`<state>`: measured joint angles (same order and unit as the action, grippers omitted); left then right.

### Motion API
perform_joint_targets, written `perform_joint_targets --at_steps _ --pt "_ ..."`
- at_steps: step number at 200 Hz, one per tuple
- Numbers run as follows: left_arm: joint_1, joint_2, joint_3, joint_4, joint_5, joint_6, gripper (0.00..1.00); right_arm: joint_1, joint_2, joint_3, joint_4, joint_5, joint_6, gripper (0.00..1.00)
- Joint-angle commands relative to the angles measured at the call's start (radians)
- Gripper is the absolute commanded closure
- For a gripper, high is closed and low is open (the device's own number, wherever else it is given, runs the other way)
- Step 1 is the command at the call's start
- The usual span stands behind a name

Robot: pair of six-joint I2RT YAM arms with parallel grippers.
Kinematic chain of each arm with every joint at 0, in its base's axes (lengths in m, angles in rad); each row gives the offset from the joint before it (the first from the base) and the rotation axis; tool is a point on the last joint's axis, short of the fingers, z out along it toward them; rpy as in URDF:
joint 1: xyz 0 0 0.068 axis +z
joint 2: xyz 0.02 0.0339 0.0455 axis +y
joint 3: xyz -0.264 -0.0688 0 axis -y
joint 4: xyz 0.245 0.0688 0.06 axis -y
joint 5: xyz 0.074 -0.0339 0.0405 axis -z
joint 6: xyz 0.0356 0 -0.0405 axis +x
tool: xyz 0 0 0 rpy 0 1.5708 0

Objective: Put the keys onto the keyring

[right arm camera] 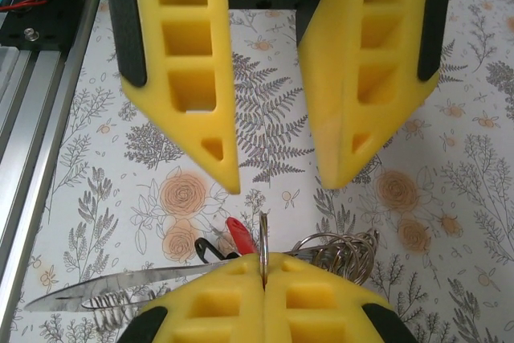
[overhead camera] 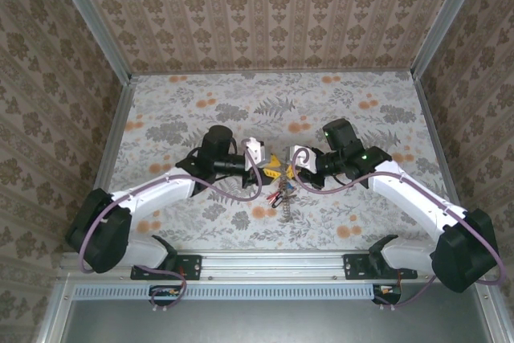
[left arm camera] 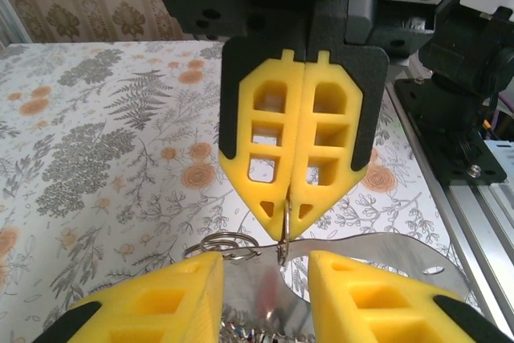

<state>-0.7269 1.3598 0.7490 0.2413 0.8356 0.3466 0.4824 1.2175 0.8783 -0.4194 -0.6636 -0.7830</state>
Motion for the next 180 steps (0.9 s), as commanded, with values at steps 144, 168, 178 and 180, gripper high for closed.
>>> perform_joint_targets --at_steps 144,168,178,180 --pt "-0.052 0.062 0.067 -0.037 -0.024 0.084 1.00 0.004 -0.021 0.002 0.056 0.000 0.084 0.87" --pt "-0.042 0.055 0.014 0.103 -0.022 0.005 1.00 0.004 -0.058 -0.057 0.103 0.042 0.092 0.81" --pt "-0.040 0.053 -0.005 0.165 -0.014 -0.030 1.00 0.004 -0.072 -0.080 0.127 0.043 0.099 0.81" --pt "-0.040 0.054 -0.009 0.178 -0.011 -0.037 1.00 0.004 -0.074 -0.086 0.135 0.044 0.103 0.81"
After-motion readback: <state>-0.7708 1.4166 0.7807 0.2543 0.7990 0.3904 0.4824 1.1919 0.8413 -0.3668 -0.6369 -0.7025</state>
